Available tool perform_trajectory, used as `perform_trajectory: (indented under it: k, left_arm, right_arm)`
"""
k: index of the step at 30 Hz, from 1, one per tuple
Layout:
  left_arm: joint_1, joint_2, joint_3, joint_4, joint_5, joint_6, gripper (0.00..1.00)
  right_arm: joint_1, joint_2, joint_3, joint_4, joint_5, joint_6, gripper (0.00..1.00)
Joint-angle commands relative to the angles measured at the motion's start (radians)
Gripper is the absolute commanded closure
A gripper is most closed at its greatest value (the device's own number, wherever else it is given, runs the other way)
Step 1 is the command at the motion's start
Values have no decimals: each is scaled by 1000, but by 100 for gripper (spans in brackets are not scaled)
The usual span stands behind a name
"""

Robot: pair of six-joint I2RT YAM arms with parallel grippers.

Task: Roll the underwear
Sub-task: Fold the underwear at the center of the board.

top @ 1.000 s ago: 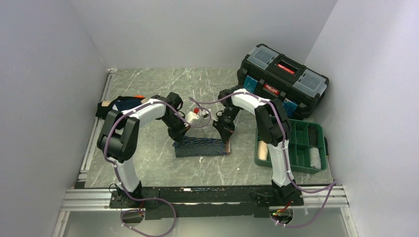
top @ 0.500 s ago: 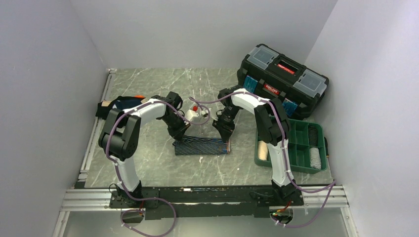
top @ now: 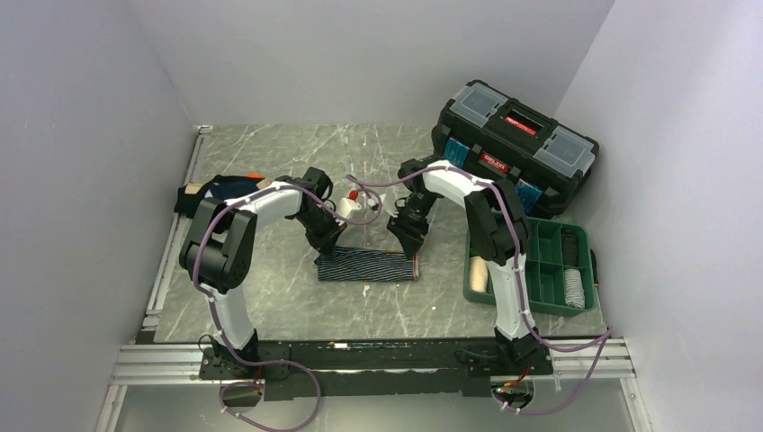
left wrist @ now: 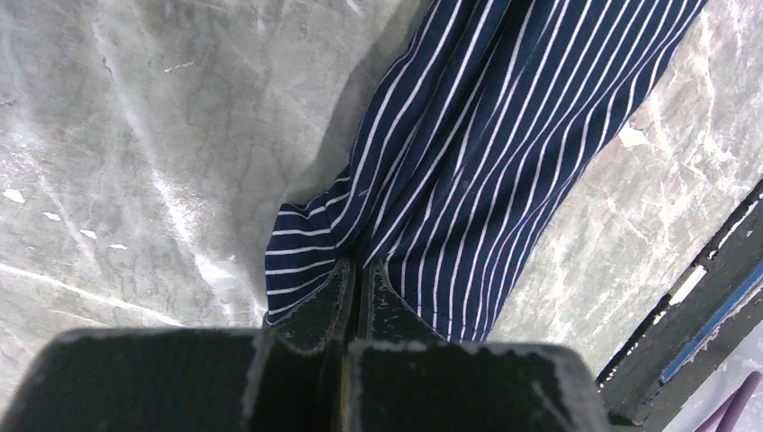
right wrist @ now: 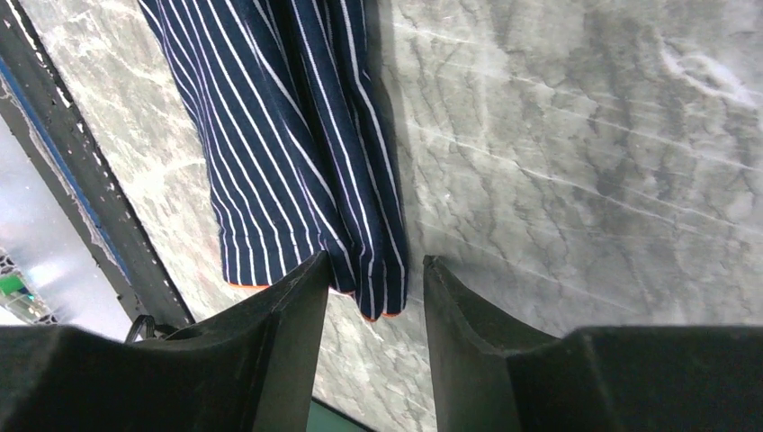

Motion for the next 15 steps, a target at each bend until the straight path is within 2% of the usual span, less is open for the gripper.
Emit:
perform_trajectory:
  k: [1, 3, 7, 15]
  left_arm:
    - [10, -16, -17, 58, -25, -39, 100]
    - [9, -15, -24, 70, -30, -56, 100]
    - [9, -22, -32, 84, -27, -84, 91]
    - [26, -61, -20, 90, 11, -109, 80]
  right_arm:
    - [-22, -75, 2, 20, 7, 2, 53]
    - [-32, -94, 0, 18, -5, 5, 50]
    - [-56, -137, -17, 24, -42, 15, 48]
    - [-86, -220, -84, 61, -88, 36, 48]
